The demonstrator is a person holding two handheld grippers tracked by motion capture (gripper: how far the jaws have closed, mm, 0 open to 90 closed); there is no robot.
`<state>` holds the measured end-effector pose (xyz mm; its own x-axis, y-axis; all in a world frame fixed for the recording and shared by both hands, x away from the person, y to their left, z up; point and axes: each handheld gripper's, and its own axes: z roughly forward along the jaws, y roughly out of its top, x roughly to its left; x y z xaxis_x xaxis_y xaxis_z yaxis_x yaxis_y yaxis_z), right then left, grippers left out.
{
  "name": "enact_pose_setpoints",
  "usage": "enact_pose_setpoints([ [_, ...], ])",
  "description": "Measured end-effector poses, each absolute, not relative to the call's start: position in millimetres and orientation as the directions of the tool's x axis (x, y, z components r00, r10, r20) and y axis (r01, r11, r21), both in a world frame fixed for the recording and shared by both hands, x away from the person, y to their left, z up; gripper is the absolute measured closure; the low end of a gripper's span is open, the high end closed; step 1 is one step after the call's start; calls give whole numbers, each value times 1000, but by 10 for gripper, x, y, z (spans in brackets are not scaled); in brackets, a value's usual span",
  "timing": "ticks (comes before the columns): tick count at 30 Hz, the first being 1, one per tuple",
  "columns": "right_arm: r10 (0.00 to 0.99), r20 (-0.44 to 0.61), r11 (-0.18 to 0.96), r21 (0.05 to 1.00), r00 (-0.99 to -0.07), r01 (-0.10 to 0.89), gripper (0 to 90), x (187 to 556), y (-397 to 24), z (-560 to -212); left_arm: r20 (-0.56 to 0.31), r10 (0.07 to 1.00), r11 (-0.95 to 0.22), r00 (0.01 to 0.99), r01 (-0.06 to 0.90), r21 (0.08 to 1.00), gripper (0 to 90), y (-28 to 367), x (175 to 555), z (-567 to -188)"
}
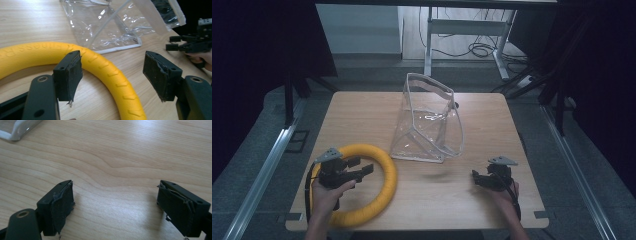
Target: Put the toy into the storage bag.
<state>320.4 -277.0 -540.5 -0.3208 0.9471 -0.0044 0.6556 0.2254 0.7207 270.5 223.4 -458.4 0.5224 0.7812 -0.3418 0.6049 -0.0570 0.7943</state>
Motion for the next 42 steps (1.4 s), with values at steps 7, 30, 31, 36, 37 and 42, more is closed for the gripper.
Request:
enact_pose_setpoints([
  [7,948,-8,225,724,-317,653,145,3207,-2776,-5408,-328,792,-64,515,604,795,313,2288,2684,-4568],
  [30,952,-8,218,720,-306,659,138,3221,-2781,-5406,-280,706,-195,651,559,806,309,2258,2553,-4120],
  [31,952,-8,218,720,-306,659,138,3221,-2781,-5406,-279,697,-215,660,564,797,307,2240,2538,-4098],
  [36,952,-8,218,720,-306,659,138,3221,-2781,-5406,-272,692,-253,669,577,777,308,2191,2496,-4101],
  [37,952,-8,218,720,-306,659,138,3221,-2781,-5406,-272,689,-261,671,580,772,309,2178,2483,-4107],
  [42,952,-8,218,720,-306,659,138,3221,-2781,-5406,-257,678,-315,688,588,745,310,2113,2415,-4170],
])
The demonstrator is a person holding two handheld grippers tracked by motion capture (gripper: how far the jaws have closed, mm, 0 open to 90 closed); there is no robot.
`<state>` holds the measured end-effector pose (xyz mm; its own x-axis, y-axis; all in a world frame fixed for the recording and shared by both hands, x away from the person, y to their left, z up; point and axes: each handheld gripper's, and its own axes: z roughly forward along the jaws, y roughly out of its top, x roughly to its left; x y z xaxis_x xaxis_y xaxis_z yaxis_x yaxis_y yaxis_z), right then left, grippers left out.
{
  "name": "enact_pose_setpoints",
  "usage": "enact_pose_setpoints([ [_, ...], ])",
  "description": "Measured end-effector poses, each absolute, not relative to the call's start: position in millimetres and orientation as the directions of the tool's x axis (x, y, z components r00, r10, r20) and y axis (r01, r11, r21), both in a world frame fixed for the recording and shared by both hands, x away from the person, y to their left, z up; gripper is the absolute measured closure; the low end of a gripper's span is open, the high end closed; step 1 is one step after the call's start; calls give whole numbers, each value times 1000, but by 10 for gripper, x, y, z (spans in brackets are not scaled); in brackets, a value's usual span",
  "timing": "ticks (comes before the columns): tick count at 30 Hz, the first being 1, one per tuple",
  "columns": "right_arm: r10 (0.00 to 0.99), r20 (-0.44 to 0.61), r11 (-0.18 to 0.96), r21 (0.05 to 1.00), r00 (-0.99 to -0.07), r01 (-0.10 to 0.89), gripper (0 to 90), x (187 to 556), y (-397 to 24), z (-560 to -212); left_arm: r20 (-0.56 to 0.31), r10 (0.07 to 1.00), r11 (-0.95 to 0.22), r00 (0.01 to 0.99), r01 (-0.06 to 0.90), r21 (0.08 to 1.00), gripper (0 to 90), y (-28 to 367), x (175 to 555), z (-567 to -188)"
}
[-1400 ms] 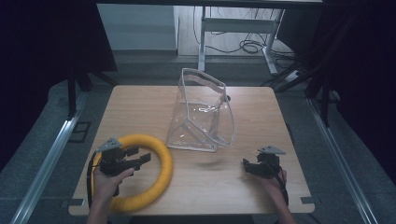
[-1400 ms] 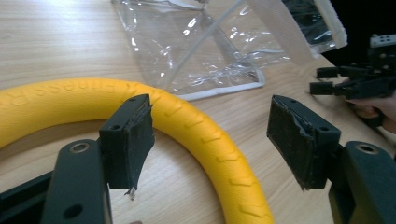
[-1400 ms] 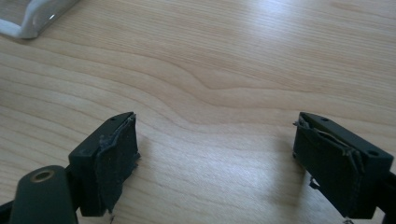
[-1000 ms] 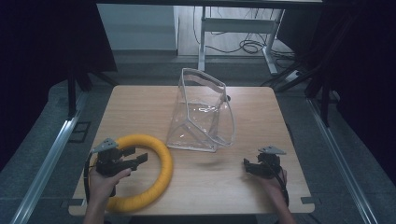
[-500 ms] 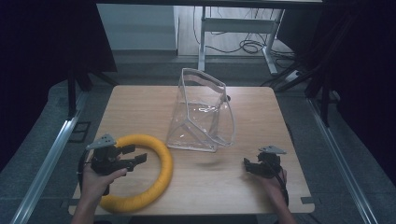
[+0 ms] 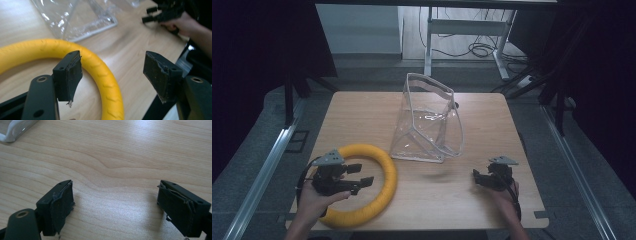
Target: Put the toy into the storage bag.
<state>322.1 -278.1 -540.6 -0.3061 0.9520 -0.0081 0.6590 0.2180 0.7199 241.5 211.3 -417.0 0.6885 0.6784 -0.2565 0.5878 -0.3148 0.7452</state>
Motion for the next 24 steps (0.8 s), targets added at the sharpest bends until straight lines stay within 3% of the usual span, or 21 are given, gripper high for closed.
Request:
enact_pose_setpoints([
  [24,952,-9,217,720,-305,659,140,3220,-2781,-5407,-217,638,-535,739,628,566,308,1823,2247,-4630],
])
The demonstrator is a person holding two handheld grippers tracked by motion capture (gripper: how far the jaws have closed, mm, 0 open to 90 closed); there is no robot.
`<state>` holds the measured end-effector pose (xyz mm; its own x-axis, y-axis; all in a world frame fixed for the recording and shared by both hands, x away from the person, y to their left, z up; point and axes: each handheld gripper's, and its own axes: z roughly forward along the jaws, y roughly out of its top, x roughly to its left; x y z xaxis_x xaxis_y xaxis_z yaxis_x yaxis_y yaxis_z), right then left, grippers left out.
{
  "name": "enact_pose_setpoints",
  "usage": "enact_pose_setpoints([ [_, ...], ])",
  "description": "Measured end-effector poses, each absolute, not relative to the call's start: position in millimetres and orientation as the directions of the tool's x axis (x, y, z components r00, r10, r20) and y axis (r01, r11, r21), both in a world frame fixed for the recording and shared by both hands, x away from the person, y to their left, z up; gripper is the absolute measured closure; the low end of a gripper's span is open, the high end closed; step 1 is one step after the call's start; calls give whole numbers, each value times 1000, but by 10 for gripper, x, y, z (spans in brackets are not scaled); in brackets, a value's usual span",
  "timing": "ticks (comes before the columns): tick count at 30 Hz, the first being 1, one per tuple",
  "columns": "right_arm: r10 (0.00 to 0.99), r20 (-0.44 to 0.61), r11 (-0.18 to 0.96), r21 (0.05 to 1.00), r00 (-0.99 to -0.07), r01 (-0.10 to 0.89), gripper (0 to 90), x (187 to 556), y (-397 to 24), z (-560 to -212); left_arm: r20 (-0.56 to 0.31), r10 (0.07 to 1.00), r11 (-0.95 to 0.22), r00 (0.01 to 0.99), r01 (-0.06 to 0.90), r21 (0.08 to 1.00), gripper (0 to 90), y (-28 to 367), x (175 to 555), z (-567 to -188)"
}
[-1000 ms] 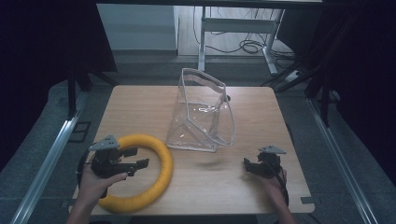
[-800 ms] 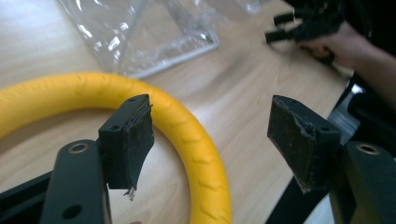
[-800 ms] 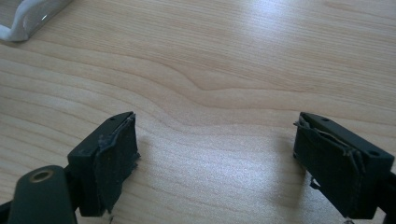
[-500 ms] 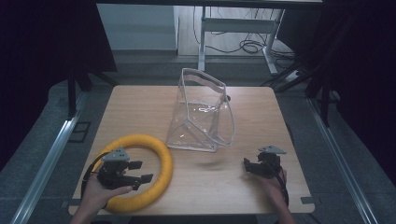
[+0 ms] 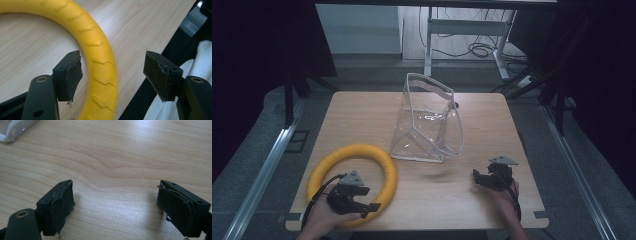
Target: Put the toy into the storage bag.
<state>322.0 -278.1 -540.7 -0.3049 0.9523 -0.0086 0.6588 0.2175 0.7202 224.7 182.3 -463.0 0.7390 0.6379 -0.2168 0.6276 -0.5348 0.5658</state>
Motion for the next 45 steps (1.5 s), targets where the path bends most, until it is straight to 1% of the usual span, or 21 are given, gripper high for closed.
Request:
enact_pose_setpoints([
  [6,952,-9,218,720,-305,659,140,3220,-2781,-5406,-179,644,-597,744,635,490,309,1702,2245,-4777],
  [13,952,-9,217,720,-305,659,140,3220,-2781,-5407,-160,653,-624,740,645,442,323,1655,2268,-4858],
  [15,952,-9,217,720,-305,659,140,3220,-2781,-5406,-150,651,-646,744,646,406,337,1634,2273,-4896],
  [22,952,-9,217,720,-305,659,140,3220,-2781,-5407,-119,667,-666,736,660,347,367,1567,2303,-4988],
  [26,952,-8,217,720,-305,659,140,3220,-2781,-5407,-117,664,-676,738,660,328,390,1531,2317,-5000],
  [30,952,-9,217,720,-305,659,140,3220,-2781,-5407,-104,665,-692,740,662,286,404,1474,2345,-5040],
  [33,952,-8,217,720,-305,659,140,3220,-2781,-5407,-90,669,-695,737,665,274,435,1449,2372,-5039],
  [35,952,-8,217,720,-305,659,140,3220,-2781,-5406,-73,678,-691,731,668,276,489,1445,2373,-5037],
  [39,952,-9,218,720,-305,658,140,3220,-2781,-5407,-73,680,-687,730,668,285,501,1449,2363,-5039],
  [41,952,-8,217,720,-305,659,140,3220,-2781,-5407,-88,682,-678,726,672,298,503,1471,2363,-5040],
  [44,952,-9,218,720,-305,659,140,3221,-2781,-5406,-137,686,-639,715,681,357,504,1555,2364,-4996],
  [45,952,-9,218,720,-305,659,140,3221,-2781,-5406,-137,686,-639,715,681,357,504,1555,2364,-4996],
])
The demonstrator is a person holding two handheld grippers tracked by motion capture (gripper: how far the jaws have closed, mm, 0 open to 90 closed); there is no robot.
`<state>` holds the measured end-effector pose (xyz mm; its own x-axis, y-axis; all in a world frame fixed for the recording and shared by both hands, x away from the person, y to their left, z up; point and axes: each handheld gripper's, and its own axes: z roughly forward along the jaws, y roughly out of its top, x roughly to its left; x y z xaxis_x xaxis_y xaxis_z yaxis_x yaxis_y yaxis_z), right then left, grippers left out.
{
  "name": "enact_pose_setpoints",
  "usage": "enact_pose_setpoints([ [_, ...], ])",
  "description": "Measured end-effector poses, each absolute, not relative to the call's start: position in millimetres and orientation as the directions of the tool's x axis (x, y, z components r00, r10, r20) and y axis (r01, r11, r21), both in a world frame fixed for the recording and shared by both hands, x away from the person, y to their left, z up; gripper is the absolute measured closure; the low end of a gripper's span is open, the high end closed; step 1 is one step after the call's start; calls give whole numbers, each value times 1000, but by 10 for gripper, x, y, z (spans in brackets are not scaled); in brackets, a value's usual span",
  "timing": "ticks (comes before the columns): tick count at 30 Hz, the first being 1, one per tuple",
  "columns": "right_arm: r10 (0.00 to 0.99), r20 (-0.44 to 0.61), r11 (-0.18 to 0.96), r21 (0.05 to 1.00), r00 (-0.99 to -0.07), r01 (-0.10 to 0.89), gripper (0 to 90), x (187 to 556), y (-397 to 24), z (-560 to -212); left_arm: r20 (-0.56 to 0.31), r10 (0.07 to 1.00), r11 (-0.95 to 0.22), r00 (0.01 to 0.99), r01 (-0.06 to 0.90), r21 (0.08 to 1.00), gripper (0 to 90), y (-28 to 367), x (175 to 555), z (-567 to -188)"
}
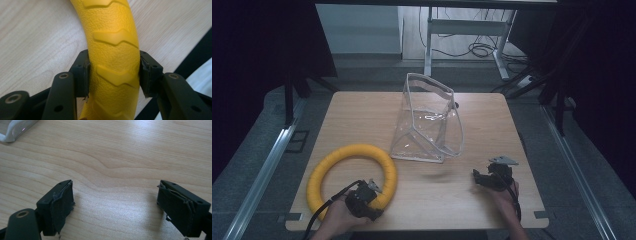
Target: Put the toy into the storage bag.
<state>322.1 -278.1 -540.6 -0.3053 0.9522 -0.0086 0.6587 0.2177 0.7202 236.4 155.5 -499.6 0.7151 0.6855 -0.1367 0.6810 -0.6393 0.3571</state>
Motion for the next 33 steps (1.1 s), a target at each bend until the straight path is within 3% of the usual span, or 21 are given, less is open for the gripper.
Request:
enact_pose_setpoints([
  [7,953,-8,216,718,-303,661,140,3219,-2780,-5404,-275,677,-496,683,699,515,505,1834,2400,-4647],
  [17,954,-7,212,721,-299,660,145,3224,-2778,-5405,-420,647,-287,637,713,639,505,2193,2536,-4330],
  [33,956,-6,207,721,-293,661,146,3229,-2776,-5405,-504,618,-47,603,669,742,506,2489,2640,-4118],
])
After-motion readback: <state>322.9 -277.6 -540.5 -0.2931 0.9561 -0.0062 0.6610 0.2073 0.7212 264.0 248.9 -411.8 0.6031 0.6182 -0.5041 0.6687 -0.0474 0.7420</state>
